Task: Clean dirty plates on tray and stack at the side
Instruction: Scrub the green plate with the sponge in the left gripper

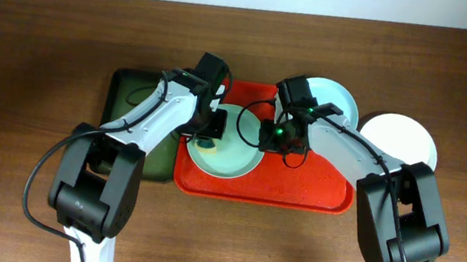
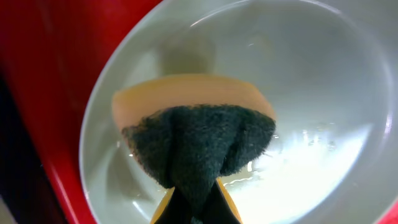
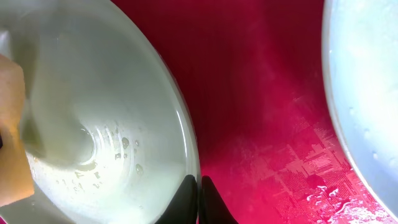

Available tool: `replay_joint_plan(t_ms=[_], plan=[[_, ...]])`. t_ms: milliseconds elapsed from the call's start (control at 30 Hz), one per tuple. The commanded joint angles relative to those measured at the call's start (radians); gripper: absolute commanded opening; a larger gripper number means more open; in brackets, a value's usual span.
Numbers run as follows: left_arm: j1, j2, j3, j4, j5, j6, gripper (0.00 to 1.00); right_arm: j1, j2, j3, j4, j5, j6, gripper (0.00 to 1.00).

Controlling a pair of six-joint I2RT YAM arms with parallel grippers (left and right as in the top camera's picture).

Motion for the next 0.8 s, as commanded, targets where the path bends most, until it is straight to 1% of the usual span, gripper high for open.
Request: replay_joint_plan(t_ms=[0,100,167,200,233,300,333,367,467,567,600,667,767], plan=[[0.000,0.006,-0.031,0.003,-0.041,-0.029,0.00,0.006,-0.022,-0.015,-0.001,0.002,0.005,0.04],[-0.001,0.013,-0.083,0.040,-0.041,-0.041,0.00,0.006,-0.022,-0.015,0.000,0.002,0.005,0.04],[-0.002,0.013,-0.143,0.101,-0.032,-0.096,0.00,0.006,-0.022,-0.015,0.000,0.002,0.005,0.04],[-0.004,0.013,-0.180,0.152,0.027,-0.101,0.00,0.006,-0.022,-0.014,0.000,0.002,0.005,0.04],[-0.005,0.013,-0.209,0.198,0.123,-0.100,0.00,0.006,-0.022,-0.014,0.000,0.002,0.005,0.04],[-0.005,0.013,-0.223,0.245,0.299,-0.099,0.00,0.005,-0.022,-0.014,0.000,0.002,0.005,0.04],[-0.005,0.013,-0.223,0.259,0.349,-0.099,0.00,0.006,-0.022,-0.014,0.000,0.002,0.005,0.04],[-0.005,0.013,-0.223,0.295,0.437,-0.099,0.00,0.006,-0.022,-0.014,0.000,0.002,0.005,0.04],[-0.004,0.012,-0.221,0.345,0.533,-0.100,0.00,0.006,-0.022,-0.014,0.000,0.002,0.005,0.04],[0.009,-0.024,-0.190,0.313,0.506,-0.092,0.00,0.006,-0.022,-0.014,0.003,-0.001,0.005,0.04],[0.014,-0.066,-0.168,0.278,0.443,-0.092,0.00,0.006,-0.022,-0.014,0.003,-0.001,0.005,0.04],[0.015,-0.158,-0.132,0.204,0.266,-0.092,0.00,0.006,-0.022,-0.014,0.003,-0.001,0.005,0.04],[0.013,-0.282,-0.122,0.150,0.064,-0.093,0.00,0.006,-0.022,-0.014,0.005,-0.002,0.005,0.04]])
